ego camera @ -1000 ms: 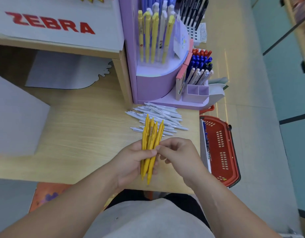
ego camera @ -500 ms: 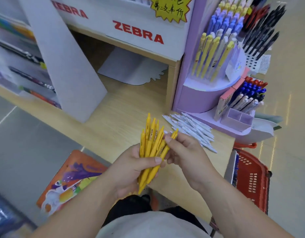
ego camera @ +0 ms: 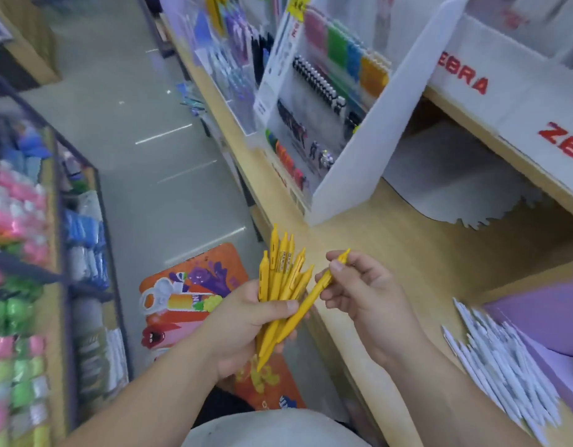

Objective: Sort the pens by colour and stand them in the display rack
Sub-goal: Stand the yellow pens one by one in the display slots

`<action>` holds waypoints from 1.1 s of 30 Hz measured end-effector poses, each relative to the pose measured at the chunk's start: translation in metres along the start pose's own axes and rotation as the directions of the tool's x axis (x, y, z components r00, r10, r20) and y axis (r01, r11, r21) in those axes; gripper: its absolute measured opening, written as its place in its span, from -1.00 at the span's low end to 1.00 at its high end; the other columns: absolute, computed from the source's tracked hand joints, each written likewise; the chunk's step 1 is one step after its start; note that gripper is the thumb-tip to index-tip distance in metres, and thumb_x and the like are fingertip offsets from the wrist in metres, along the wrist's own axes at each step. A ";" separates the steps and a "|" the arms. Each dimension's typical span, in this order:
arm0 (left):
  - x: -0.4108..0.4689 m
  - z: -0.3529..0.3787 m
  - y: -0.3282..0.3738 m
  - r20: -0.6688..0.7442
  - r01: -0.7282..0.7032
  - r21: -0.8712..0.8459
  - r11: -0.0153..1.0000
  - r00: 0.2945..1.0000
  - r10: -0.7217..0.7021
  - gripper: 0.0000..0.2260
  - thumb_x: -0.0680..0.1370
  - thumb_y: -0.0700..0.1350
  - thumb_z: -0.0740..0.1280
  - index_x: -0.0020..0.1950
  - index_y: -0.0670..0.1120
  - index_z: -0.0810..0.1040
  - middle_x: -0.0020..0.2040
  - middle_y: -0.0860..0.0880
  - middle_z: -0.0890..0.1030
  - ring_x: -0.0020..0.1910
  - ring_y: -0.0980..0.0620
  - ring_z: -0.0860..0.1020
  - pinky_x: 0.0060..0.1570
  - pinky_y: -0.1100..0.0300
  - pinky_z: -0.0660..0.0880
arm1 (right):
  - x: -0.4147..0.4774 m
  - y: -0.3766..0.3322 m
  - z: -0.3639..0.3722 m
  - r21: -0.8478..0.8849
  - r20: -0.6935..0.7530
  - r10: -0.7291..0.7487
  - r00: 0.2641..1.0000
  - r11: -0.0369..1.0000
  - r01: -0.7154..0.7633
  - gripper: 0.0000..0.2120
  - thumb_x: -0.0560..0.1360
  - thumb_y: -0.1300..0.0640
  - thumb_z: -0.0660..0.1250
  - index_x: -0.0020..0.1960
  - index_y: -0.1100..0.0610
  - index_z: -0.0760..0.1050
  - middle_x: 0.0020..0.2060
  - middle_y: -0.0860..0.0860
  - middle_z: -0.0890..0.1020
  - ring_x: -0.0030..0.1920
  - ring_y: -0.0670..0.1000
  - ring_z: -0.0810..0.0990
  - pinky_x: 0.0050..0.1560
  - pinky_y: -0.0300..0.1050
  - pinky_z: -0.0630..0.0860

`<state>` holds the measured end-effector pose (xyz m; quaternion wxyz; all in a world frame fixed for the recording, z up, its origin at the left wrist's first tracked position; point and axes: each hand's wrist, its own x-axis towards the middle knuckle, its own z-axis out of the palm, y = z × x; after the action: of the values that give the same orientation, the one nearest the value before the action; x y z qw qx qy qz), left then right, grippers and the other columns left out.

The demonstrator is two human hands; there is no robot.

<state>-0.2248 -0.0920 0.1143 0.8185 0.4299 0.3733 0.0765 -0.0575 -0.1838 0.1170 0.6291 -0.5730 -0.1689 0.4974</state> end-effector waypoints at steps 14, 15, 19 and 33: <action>0.017 -0.296 0.176 -0.243 -0.071 -0.104 0.992 0.969 0.044 -0.73 0.40 -0.28 0.47 0.06 -0.22 0.53 -0.23 -0.22 0.60 -0.46 -0.04 0.52 -0.53 0.21 0.42 | 0.200 -0.004 0.301 0.007 0.075 0.011 0.997 1.000 -0.011 -0.79 0.57 0.18 0.31 0.16 0.24 0.54 -0.10 0.25 0.63 -0.29 0.04 0.61 -0.24 -0.17 0.57; 0.022 -0.310 0.186 -0.262 -0.081 -0.122 0.989 0.964 0.047 -0.79 0.45 -0.29 0.43 0.06 -0.21 0.52 -0.29 -0.18 0.57 -0.47 -0.03 0.51 -0.53 0.21 0.43 | 0.213 -0.006 0.315 0.002 0.074 0.004 0.997 1.000 -0.004 -0.80 0.57 0.19 0.30 0.16 0.25 0.54 -0.10 0.26 0.63 -0.28 0.05 0.62 -0.24 -0.17 0.58; 0.050 -0.363 0.226 -0.351 -0.106 -0.175 0.979 0.936 0.038 -0.92 0.53 -0.28 0.37 -0.02 -0.19 0.50 -0.40 -0.11 0.52 -0.48 -0.01 0.51 -0.54 0.22 0.44 | 0.274 -0.017 0.360 -0.004 0.073 -0.004 0.997 1.000 0.005 -0.80 0.57 0.20 0.31 0.15 0.25 0.54 -0.10 0.25 0.63 -0.26 0.05 0.64 -0.25 -0.18 0.57; 0.226 -0.517 0.425 -0.506 -0.205 -0.207 0.957 0.860 0.075 -0.80 0.54 -0.29 0.34 0.16 -0.26 0.52 -0.23 -0.11 0.64 -0.43 0.02 0.52 -0.47 0.19 0.43 | 0.588 -0.106 0.463 -0.066 0.119 -0.080 0.990 0.994 0.089 -0.90 0.57 0.24 0.29 -0.03 0.16 0.59 -0.07 0.15 0.63 -0.26 0.04 0.61 -0.23 -0.16 0.55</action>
<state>-0.3309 0.6057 0.1324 0.7366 0.3141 0.5240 0.2902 -0.1106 0.5700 0.1338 0.6179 -0.5576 -0.2470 0.4964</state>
